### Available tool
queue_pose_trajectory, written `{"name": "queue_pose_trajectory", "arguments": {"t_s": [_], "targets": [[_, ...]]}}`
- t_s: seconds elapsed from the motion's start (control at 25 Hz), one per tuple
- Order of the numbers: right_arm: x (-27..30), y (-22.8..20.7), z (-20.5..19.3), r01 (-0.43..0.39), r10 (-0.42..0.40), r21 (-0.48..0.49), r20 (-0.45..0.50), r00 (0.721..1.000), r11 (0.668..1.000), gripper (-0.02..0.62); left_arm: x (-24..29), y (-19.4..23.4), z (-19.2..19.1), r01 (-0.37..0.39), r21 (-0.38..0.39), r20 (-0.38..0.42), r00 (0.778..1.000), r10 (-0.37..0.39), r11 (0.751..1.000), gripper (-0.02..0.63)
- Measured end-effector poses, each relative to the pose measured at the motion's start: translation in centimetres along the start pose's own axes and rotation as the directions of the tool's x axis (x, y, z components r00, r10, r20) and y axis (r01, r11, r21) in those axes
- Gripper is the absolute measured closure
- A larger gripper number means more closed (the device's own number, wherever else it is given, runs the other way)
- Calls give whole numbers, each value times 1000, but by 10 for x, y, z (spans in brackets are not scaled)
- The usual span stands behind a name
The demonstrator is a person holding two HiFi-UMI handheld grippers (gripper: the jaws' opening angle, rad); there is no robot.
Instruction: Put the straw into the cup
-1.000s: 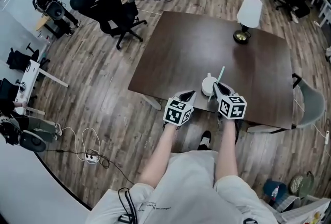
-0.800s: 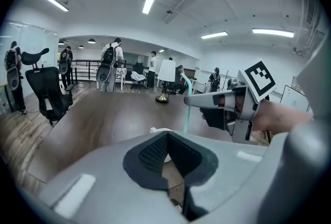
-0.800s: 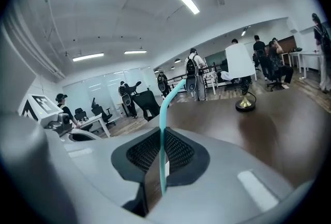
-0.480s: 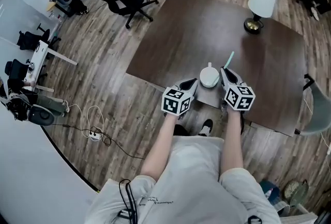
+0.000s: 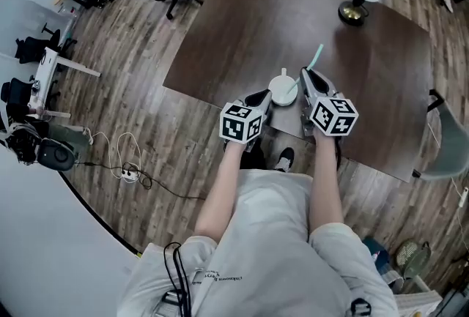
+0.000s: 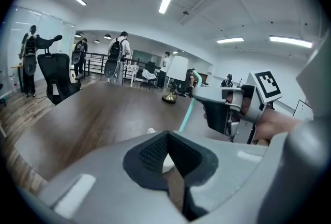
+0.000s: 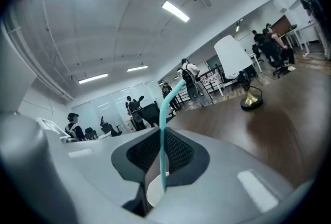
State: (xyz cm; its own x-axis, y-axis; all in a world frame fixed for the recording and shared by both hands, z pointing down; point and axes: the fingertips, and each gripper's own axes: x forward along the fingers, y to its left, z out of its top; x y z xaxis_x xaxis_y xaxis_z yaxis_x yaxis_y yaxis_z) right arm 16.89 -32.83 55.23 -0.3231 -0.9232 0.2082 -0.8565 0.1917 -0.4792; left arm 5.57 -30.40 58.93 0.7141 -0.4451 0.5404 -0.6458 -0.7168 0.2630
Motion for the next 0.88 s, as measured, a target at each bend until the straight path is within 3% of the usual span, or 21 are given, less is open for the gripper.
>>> {"name": "queue_pose_trajectory", "arguments": {"t_s": [0.36,0.64,0.88], "targets": [[28,-3,-43,-16,13,-14,-171,985,1000,546,18,25,18,-38,-44,1,999,38,998,604],[32,-8,-69,-27,20,-28,-237,971,999,546,26,23,-2,-43,-81,-13,999,42,996,604],[38,-12,-88,-24,6,-55,-306,952,998,546,16,29,-9,-69,-28,-45,997,68,997,604]]}}
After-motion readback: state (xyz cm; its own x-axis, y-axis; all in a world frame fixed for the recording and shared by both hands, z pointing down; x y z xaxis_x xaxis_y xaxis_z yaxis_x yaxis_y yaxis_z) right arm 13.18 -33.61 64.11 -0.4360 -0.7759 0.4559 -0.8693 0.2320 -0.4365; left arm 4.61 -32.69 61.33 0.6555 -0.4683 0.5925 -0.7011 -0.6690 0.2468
